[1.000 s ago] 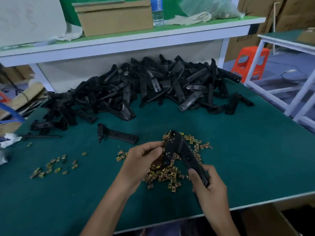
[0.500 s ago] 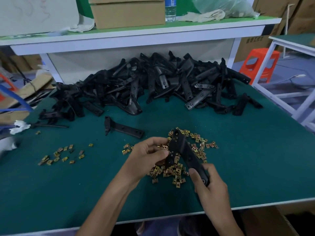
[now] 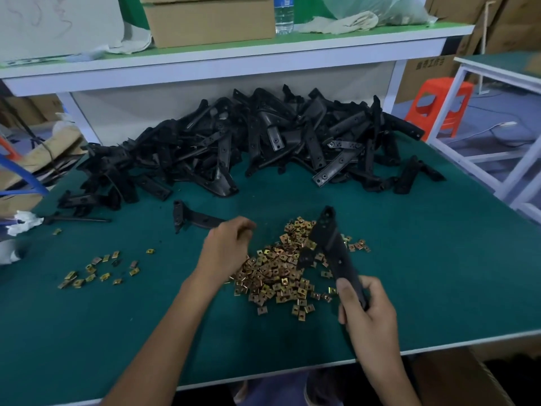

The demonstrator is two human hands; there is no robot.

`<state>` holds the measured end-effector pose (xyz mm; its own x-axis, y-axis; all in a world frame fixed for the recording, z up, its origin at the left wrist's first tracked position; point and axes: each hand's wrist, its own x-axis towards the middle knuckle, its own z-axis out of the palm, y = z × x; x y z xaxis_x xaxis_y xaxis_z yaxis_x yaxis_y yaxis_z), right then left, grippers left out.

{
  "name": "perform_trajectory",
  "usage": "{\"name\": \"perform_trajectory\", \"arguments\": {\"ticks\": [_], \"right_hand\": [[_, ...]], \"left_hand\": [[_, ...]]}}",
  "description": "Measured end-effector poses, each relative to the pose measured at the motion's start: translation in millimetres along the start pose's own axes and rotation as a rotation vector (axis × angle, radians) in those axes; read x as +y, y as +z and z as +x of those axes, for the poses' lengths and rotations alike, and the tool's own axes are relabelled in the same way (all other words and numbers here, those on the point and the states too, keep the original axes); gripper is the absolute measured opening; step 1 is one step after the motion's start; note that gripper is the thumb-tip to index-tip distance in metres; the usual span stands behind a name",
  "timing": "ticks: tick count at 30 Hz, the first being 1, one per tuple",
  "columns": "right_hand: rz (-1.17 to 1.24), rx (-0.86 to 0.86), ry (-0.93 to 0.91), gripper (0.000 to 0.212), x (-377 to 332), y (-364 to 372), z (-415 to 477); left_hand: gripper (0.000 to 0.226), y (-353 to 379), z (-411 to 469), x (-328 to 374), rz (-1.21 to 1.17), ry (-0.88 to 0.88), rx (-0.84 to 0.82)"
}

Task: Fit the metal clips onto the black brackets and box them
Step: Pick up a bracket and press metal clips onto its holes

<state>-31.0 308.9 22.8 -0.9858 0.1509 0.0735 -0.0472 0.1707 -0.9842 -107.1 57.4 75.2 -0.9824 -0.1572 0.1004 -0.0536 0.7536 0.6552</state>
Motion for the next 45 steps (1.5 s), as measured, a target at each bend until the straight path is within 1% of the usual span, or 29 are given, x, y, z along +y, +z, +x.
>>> {"name": "perform_trajectory", "arguments": {"ticks": [2, 4, 7, 10, 13, 17, 21, 23, 25, 26, 28, 31, 34, 36, 39, 41, 45], "right_hand": [[-0.014, -0.018, -0.004, 0.023, 1, 1, 0], [-0.024, -0.018, -0.012, 0.023, 2, 2, 1], [-0.042, -0.012, -0.017, 0.023, 4, 2, 1], [-0.04, -0.011, -0.014, 0.023, 5, 2, 1], [-0.038, -0.017, -0.006, 0.023, 6, 2, 1], [-0.036, -0.017, -0.004, 0.022, 4, 2, 0], [-0.028, -0.031, 0.008, 0.022, 4, 1, -1], [-0.023, -0.025, 0.025, 0.031, 5, 0, 0], [-0.026, -0.023, 0.052, 0.039, 6, 0, 1], [-0.03, -0.022, 0.061, 0.04, 6, 0, 0], [-0.042, -0.012, 0.071, 0.037, 5, 1, 0], [-0.058, -0.001, 0.077, 0.042, 2, 2, 0], [-0.089, -0.004, 0.072, 0.045, -1, 2, -1], [-0.103, -0.004, 0.065, 0.04, -2, 2, -2], [-0.123, 0.001, 0.053, 0.03, -3, 3, -2], [-0.131, 0.001, 0.05, 0.029, -3, 2, -3], [-0.138, -0.009, 0.043, 0.029, -2, 2, -3]], "left_hand": [[0.022, 7, 6, -8, 0.158, 0.035, -0.078], [0.024, 16, 8, -13, 0.256, 0.094, -0.131], [0.026, 25, 11, -15, 0.252, 0.146, -0.144], [0.022, 30, 13, -13, 0.224, 0.191, -0.177], [0.016, 31, 21, -10, 0.239, 0.18, -0.214], [0.01, 30, 26, -7, 0.273, 0.117, -0.28], [0.009, 31, 20, -13, 0.217, 0.102, -0.232], [0.005, 30, 16, -14, 0.144, 0.101, -0.197], [0.019, 28, 14, -12, 0.128, 0.109, -0.147], [0.023, 27, 14, -11, 0.144, 0.125, -0.12], [0.024, 24, 13, -9, 0.155, 0.138, -0.097], [0.021, 15, 13, -3, 0.027, 0.091, -0.142], [0.027, 8, 13, 6, -0.106, 0.092, -0.161], [0.029, 4, 9, 13, -0.236, 0.098, -0.16], [0.022, -2, 5, 22, -0.401, 0.069, -0.121], [0.019, -6, 2, 30, -0.469, 0.067, -0.111], [0.016, -12, -3, 38, -0.553, 0.04, -0.175]]}}
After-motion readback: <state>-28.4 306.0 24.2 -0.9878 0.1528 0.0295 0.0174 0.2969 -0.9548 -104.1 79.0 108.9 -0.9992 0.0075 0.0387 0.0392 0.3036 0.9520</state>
